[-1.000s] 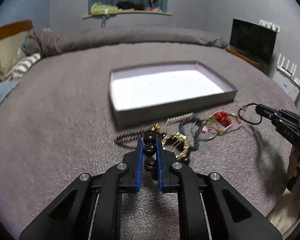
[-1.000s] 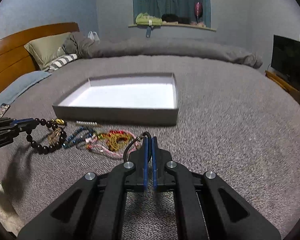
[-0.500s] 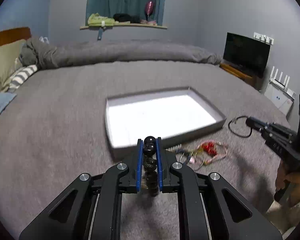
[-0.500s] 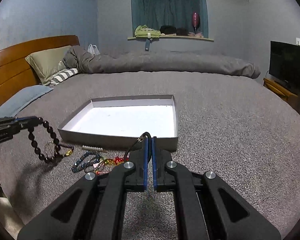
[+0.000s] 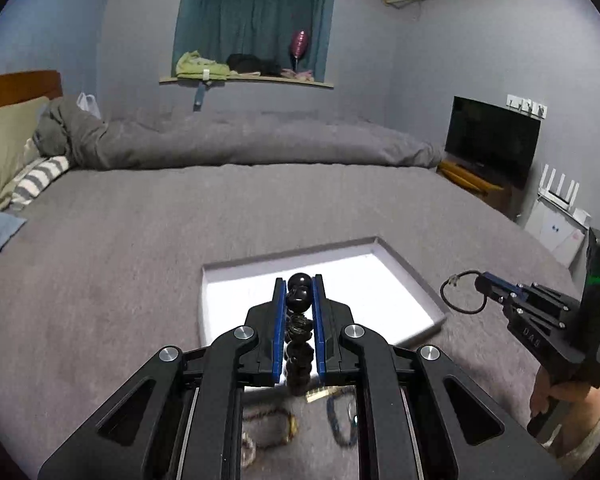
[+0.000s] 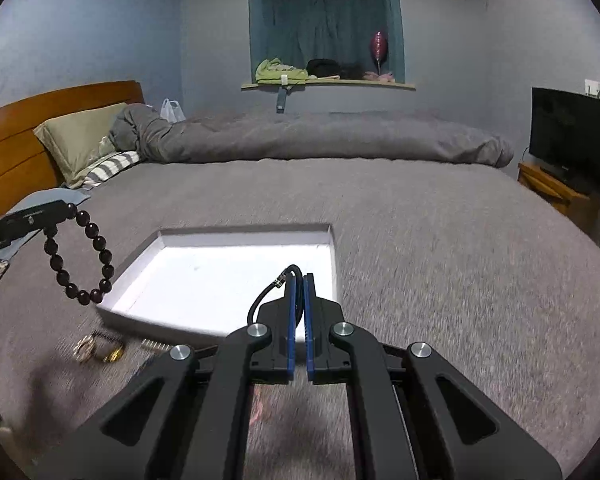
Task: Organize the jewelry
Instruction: 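Carry both held bracelets up and over into the white box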
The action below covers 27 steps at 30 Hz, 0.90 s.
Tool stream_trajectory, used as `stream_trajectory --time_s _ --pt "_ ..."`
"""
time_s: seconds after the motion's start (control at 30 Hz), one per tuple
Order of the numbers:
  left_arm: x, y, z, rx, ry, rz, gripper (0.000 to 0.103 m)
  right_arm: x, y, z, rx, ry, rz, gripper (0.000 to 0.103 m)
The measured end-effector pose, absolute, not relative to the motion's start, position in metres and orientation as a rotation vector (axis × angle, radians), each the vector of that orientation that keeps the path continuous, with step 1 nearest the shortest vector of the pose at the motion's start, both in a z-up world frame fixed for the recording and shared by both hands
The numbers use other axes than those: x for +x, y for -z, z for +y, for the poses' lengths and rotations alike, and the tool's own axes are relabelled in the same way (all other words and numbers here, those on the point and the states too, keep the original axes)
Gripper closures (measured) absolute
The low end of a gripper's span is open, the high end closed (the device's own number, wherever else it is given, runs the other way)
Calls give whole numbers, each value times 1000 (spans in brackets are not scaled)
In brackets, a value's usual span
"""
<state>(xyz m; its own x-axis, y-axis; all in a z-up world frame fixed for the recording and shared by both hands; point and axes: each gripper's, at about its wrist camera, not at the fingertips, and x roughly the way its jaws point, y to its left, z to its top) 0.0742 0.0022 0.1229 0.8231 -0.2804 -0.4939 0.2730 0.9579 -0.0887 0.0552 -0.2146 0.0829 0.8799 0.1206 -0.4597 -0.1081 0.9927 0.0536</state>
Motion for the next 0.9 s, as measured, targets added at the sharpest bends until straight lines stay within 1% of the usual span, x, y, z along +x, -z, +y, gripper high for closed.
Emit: stream_trajectory --time_s 0.13,0.27,0.57,0.73,0.9 --pt "102 -117 -7 -24 286 554 90 83 -86 -211 16 -88 466 99" --pt "121 -106 -10 -38 287 581 90 106 -78 -209 28 -90 490 99" --pt "153 -47 12 -54 246 747 90 130 -27 -204 16 -148 695 99" --pt "158 -32 31 -73 225 801 90 130 -18 -203 12 -154 737 99" --pt "163 -21 29 -63 227 846 90 130 -14 -204 13 -159 755 99"
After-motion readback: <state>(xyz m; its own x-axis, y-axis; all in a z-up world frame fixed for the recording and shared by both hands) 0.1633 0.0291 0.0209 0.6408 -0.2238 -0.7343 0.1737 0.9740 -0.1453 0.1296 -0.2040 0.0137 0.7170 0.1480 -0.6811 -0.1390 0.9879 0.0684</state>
